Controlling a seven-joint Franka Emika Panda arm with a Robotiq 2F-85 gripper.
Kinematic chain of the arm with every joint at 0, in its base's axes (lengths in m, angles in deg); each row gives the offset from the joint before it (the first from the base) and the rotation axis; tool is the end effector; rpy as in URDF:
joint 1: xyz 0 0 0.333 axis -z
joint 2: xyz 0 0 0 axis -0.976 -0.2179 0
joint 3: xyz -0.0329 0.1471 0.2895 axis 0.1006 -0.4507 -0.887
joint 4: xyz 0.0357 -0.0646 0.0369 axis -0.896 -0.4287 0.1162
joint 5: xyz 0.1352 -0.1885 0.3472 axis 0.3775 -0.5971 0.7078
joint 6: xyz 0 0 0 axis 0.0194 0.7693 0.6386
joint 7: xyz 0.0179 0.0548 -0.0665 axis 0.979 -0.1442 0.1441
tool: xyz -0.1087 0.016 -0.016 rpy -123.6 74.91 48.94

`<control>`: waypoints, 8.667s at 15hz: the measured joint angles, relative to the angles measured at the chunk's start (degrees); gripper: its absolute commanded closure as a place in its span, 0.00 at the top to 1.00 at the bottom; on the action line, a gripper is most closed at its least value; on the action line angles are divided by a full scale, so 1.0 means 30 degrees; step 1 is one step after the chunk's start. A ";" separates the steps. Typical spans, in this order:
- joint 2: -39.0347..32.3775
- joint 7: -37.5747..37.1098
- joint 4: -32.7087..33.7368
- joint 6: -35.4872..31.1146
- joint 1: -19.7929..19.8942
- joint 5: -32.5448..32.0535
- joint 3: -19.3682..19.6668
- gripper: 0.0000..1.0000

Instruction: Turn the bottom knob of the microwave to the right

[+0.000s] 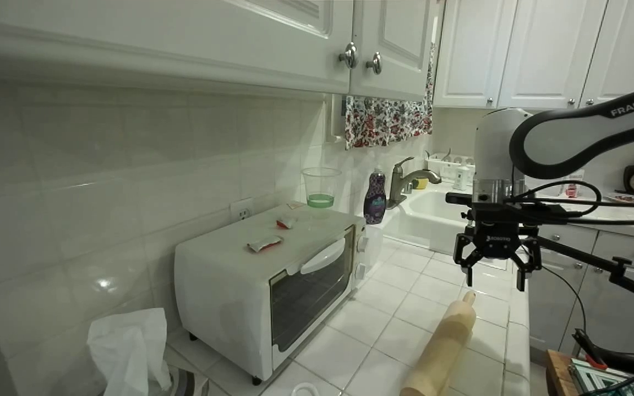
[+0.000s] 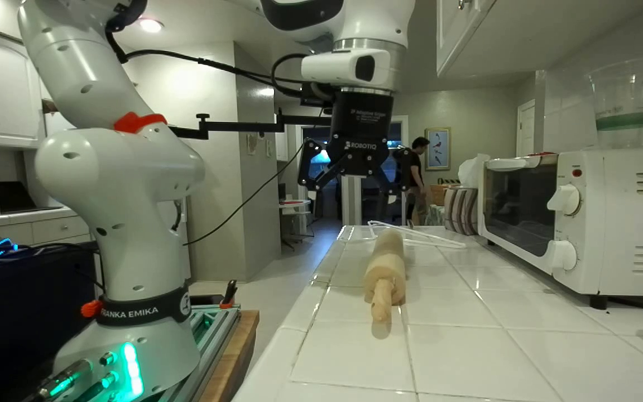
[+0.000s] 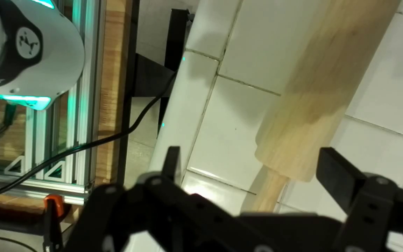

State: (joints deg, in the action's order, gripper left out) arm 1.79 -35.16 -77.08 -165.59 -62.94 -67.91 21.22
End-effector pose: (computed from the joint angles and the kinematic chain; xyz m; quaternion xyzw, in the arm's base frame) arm 0.3567 -0.1275 0.4067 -0.7307 0.6729 0.1079 0.0416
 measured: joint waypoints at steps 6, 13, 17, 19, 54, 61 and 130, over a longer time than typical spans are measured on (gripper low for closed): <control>0.0000 0.0000 0.0000 0.0000 0.0000 0.0000 0.0000 1.00; -0.0436 0.0842 0.0246 -0.2054 0.0019 -0.1806 -0.0627 1.00; -0.1892 0.1766 0.1242 -0.4632 0.0018 -0.4467 -0.1240 1.00; -0.2694 0.2188 0.1700 -0.6187 0.0011 -0.5690 -0.1518 1.00; -0.6645 0.3130 0.3409 -1.4284 -0.0485 -1.6175 -0.2444 1.00; -0.8207 0.5955 0.3495 -1.6590 -0.1012 -1.3696 -0.1835 1.00; -1.0474 2.1986 0.5611 -1.4991 -0.2305 0.2658 -0.0302 0.03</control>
State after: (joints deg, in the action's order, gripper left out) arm -29.63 30.80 -60.25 -210.57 -69.86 -59.94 20.32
